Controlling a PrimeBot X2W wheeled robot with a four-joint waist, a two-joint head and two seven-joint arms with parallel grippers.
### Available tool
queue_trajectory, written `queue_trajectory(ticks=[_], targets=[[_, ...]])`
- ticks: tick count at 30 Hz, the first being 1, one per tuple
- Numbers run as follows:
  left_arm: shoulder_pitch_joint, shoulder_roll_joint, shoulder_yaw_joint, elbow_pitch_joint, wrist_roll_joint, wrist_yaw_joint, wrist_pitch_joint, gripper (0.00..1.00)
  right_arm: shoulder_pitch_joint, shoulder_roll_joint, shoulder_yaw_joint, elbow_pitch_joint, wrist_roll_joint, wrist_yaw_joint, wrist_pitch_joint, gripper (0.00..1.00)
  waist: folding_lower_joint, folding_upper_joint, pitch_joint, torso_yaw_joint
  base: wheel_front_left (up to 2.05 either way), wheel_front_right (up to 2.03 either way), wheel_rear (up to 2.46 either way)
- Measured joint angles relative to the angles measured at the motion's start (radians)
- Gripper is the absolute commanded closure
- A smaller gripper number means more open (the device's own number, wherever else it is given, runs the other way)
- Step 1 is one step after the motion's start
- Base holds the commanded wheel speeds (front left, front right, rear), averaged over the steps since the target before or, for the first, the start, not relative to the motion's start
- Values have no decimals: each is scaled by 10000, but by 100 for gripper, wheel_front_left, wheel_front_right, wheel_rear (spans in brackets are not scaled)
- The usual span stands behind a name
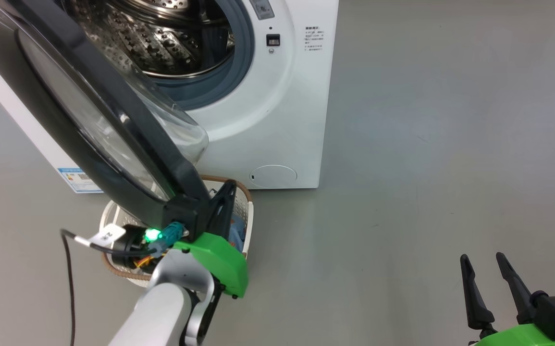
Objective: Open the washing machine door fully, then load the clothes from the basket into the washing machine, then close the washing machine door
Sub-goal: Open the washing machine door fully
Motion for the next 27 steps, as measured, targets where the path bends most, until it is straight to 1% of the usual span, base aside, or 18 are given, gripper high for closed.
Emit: queue_trajectory(ticks=[9,16,27], targets=[[147,42,190,232,-153,165,-274,100,-3,-8,-13,0,63,2,0,0,0,0,28,59,0,0,0],[231,36,215,222,-230,199,-393,100,-6,-4,-21,-6,63,2,0,0,0,0,43,129,0,0,0],[821,142,276,-159,-351,336,-617,100,-6,-2,-69,2,63,2,0,0,0,0,22,461,0,0,0]])
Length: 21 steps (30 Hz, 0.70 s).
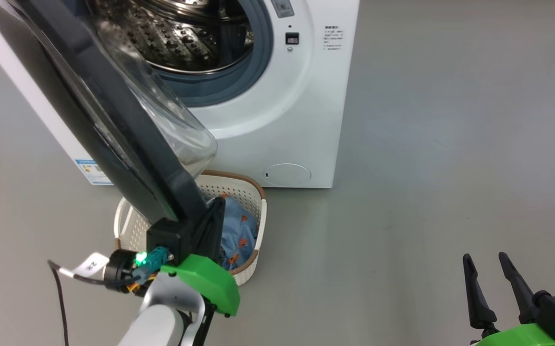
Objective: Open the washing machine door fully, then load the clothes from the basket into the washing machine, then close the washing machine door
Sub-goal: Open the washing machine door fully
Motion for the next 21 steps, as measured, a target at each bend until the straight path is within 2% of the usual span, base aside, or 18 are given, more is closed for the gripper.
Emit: queue_trajectory(ticks=[21], targets=[[1154,481,-13,-865,-4,485,-255,100,13,-8,-27,48,0,-2,0,0,0,0,-222,1174,0,0,0]])
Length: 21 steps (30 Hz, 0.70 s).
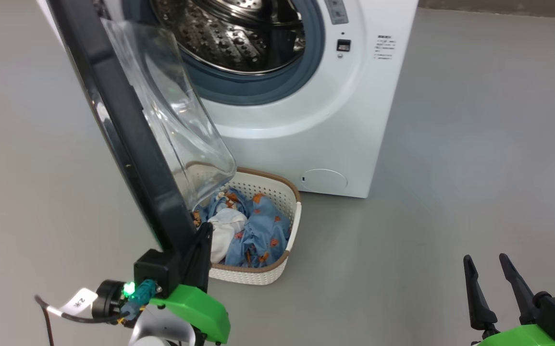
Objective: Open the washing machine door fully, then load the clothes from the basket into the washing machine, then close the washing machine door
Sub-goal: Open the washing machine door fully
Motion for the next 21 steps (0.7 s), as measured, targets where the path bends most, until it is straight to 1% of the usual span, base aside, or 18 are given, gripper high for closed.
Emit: queue_trajectory(ticks=[8,14,21], targets=[[135,90,-2,-151,12,109,-65,100,3,2,-25,-29,-10,2,0,0,0,0,21,422,0,0,0],[271,295,77,-253,44,328,-104,100,6,2,-52,-58,-15,2,0,0,0,0,39,765,0,0,0],[322,385,362,-336,56,591,-422,100,6,-21,-100,-69,-25,2,0,0,0,0,109,1099,0,0,0]])
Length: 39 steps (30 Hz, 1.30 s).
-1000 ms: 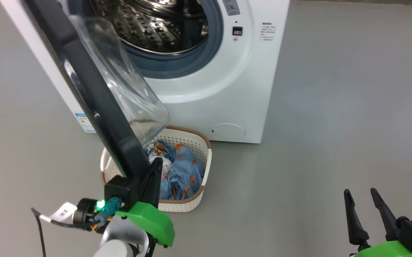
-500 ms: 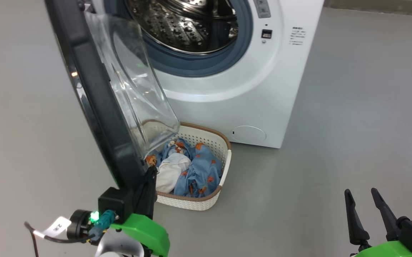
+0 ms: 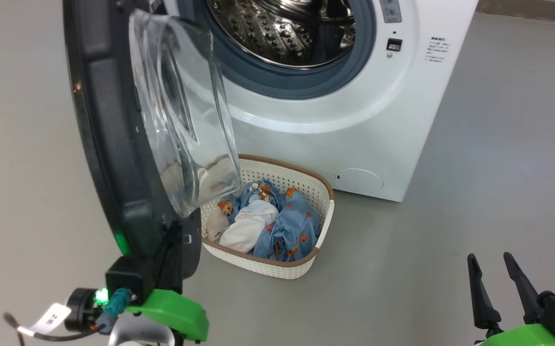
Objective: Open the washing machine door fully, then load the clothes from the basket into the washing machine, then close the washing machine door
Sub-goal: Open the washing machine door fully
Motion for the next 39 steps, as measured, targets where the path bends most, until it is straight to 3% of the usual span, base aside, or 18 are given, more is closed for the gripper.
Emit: queue_trajectory(ticks=[22,39], targets=[[167,865,1893,79,-456,688,-809,100,-12,-359,44,-107,-69,0,0,0,0,0,495,236,0,0,0],[-519,1193,3703,1720,-1394,587,-1956,100,-214,-748,-27,-738,-77,0,111,0,1,0,1142,19,0,0,0]])
